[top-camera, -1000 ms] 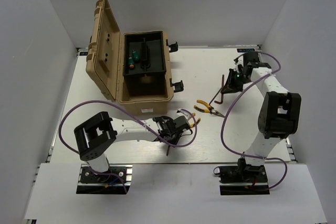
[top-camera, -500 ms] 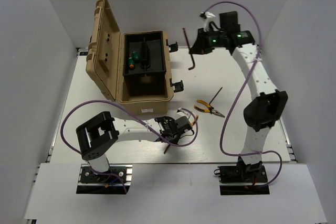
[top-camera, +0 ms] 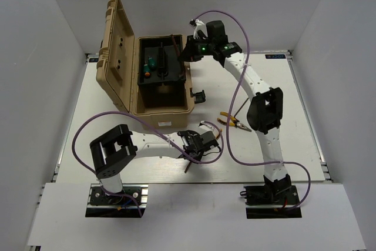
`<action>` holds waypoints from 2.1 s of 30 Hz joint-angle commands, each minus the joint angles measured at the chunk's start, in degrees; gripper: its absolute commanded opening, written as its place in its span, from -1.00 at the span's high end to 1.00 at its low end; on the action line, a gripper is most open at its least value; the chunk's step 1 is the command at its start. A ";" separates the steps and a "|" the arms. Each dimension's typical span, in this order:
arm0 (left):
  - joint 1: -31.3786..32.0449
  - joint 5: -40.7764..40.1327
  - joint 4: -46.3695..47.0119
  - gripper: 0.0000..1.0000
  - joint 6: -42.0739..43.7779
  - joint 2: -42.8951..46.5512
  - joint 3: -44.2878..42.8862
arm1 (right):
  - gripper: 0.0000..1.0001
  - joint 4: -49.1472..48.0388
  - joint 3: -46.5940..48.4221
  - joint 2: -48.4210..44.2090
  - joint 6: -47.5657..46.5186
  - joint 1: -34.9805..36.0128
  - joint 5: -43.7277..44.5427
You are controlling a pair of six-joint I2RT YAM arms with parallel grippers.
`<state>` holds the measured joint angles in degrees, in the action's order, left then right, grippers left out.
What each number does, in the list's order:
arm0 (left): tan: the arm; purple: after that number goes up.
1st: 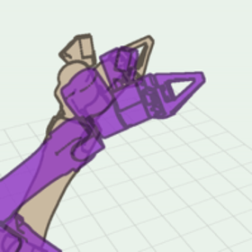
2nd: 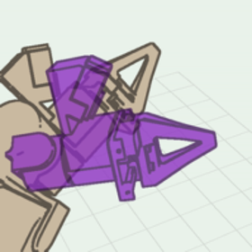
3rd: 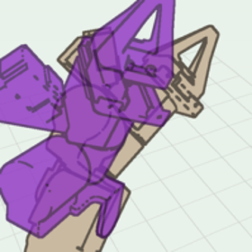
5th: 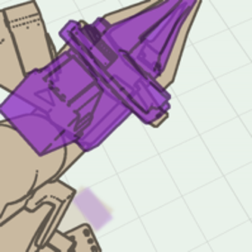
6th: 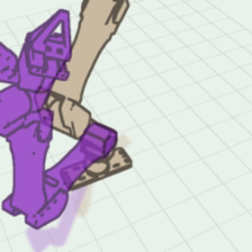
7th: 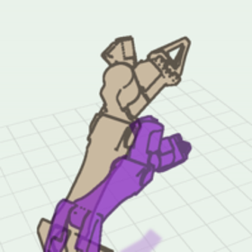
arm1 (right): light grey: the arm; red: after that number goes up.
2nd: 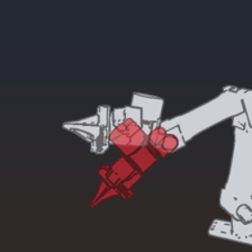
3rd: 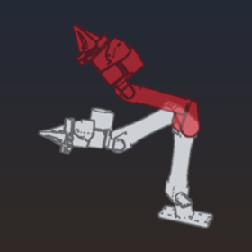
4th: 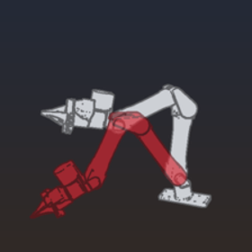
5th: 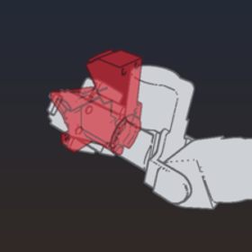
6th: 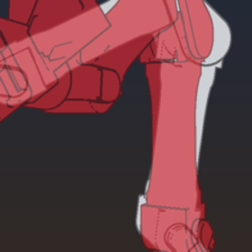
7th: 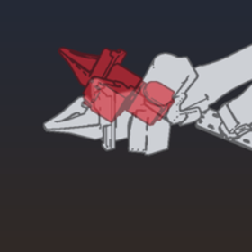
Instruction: Sort the tools into containers
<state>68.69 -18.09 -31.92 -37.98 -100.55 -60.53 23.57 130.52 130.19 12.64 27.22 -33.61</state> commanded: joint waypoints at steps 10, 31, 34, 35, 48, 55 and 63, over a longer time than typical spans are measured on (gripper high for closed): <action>1.89 1.48 -3.23 0.25 -2.28 -1.75 1.20 | 1.00 -12.50 4.75 2.43 5.55 3.54 5.74; 2.95 0.95 0.63 0.33 -3.86 0.45 7.36 | 0.20 6.39 -15.45 -26.45 -12.55 -3.04 25.15; 2.95 0.95 1.16 0.43 -3.86 0.45 8.58 | 0.25 7.01 -26.26 -33.73 -12.29 -8.74 29.29; 2.95 0.95 1.16 0.46 -3.86 0.45 8.59 | 0.25 7.27 -28.37 -35.34 -12.21 -11.81 29.30; 4.09 -9.42 -11.75 1.00 -1.22 10.28 2.18 | -0.47 5.25 -71.18 -58.65 -8.60 -29.24 19.03; 4.09 -4.08 -10.54 1.00 10.37 21.88 -7.66 | -0.30 5.95 -75.50 -55.05 -7.20 -32.14 14.89; 0.84 -12.22 -9.12 1.00 19.33 22.07 -21.80 | -0.24 5.17 -76.81 -55.57 -7.98 -33.11 12.25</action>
<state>71.22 -24.75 -41.47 -23.77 -78.15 -78.13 30.04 54.41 75.48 4.78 -5.39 -18.87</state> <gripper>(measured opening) 0.192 0.622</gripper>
